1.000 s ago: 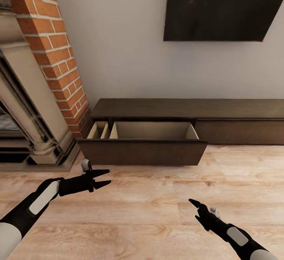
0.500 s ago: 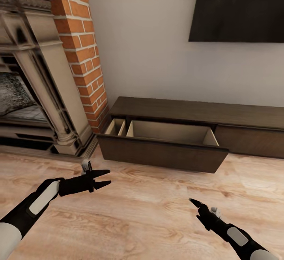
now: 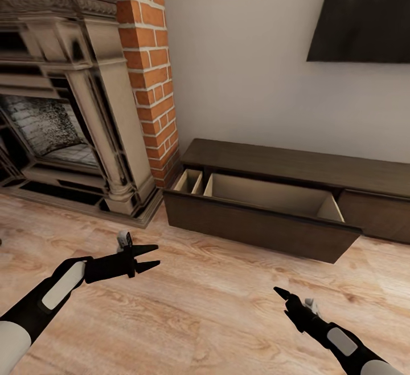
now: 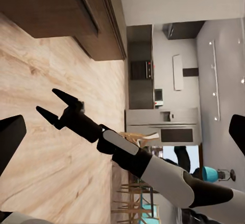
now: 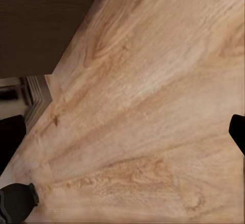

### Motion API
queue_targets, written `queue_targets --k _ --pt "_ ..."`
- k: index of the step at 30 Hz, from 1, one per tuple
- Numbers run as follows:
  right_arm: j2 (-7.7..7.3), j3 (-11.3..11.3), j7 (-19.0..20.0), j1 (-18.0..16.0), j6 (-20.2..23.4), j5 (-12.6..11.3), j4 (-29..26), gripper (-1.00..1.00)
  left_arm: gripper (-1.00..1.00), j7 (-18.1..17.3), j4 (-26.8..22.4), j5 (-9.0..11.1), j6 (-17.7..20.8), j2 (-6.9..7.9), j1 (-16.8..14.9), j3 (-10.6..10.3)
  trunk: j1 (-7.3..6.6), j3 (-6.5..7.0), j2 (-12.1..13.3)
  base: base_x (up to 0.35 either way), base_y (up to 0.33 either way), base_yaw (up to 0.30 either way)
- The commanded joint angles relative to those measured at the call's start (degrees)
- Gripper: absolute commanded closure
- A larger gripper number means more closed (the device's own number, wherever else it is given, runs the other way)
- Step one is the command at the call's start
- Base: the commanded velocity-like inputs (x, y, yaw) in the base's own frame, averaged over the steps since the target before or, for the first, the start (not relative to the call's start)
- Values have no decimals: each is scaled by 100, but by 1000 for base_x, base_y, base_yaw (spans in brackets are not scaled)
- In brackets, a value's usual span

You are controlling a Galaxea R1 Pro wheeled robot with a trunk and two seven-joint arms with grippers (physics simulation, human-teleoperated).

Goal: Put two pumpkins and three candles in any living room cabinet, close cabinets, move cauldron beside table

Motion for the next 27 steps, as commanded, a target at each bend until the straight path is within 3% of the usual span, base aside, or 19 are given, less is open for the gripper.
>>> queue_targets --k 1,14,21,27 --pt "-4 8 5 -2 -17 120 0 -100 -100 -19 8 23 21 2 -6 -17 -1 -4 -2 0 0 25" --pt "4 12 2 -2 -190 211 0 -100 -100 -12 10 4 21 1 -8 -12 -1 -4 -2 0 0 7" --pt "9 12 -2 -3 -197 212 0 -100 -100 -19 14 16 21 1 -6 -10 -1 -4 -2 -18 9 227" --pt "9 12 5 -2 -233 226 -5 -100 -100 -20 18 23 21 4 -6 -9 -1 -4 -2 -197 158 283"
